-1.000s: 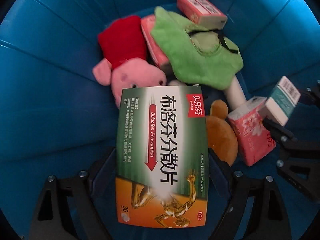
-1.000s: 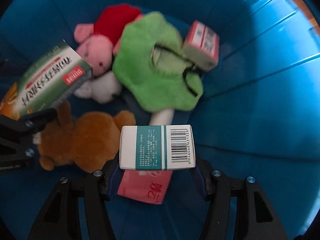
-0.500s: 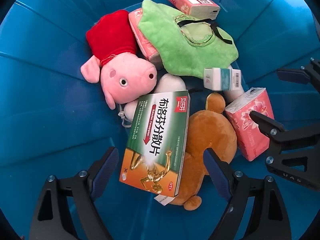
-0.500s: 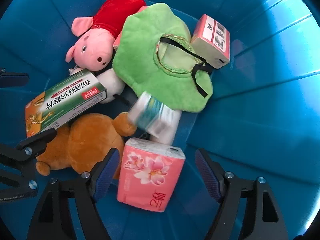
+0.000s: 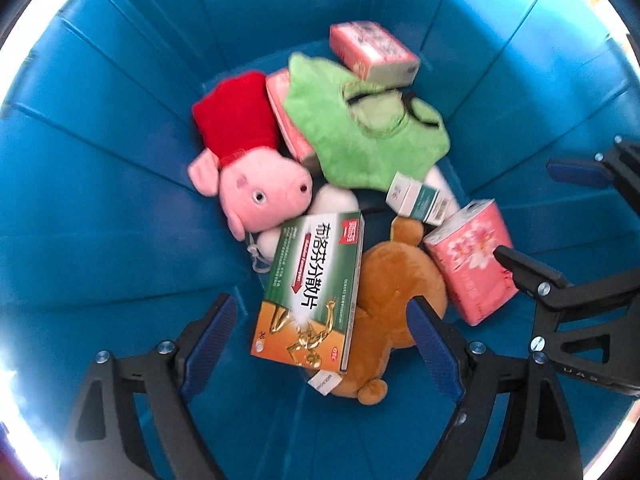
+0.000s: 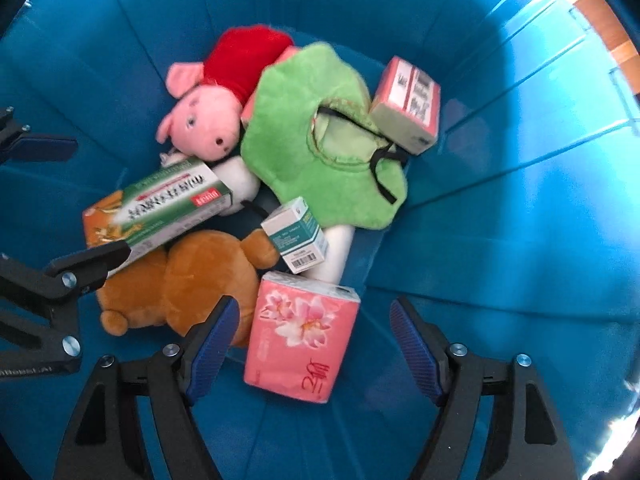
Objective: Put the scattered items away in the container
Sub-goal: 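Lower both boxes into the blue crate and open both tools, then withdraw both tools from the crate and reach back toward the pile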
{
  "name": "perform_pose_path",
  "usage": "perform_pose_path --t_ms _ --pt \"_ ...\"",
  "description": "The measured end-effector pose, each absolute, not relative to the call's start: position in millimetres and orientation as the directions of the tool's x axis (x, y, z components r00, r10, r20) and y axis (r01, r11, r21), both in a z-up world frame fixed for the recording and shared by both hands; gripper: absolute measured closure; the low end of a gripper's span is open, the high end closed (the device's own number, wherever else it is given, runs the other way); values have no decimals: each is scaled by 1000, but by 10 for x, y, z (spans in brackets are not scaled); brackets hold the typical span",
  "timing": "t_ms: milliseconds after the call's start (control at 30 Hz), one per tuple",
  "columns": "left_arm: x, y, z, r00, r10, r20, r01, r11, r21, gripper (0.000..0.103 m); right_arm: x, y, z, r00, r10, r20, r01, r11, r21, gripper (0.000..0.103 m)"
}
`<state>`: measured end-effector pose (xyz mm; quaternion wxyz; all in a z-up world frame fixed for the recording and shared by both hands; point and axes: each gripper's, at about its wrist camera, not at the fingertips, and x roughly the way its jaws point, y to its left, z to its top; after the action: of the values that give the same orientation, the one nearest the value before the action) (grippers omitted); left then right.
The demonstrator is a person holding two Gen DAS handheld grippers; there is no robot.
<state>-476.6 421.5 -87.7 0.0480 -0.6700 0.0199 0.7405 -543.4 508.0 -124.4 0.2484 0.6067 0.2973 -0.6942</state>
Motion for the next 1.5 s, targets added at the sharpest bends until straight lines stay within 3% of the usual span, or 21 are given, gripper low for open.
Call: perform_pose_path --t_ms 300,633,1133,1500 --pt "-4459 4023 -65 -296 84 -952 -71 -995 -66 16 -5132 5134 -388 -304 -112 -946 691 -710 -138 24" --pt "-3931 3640 515 -457 3 -889 18 -1000 -13 16 -4736 4779 109 -402 -203 -893 744 -641 -190 24" --pt "-2754 2049 491 -504 -88 -859 173 -985 0 16 -3662 3437 353 -449 -288 -846 802 -546 -240 24" --pt "-1921 658 257 -505 -112 -856 202 -979 9 16 -2699 2133 186 -437 -308 -845 807 -549 -218 24"
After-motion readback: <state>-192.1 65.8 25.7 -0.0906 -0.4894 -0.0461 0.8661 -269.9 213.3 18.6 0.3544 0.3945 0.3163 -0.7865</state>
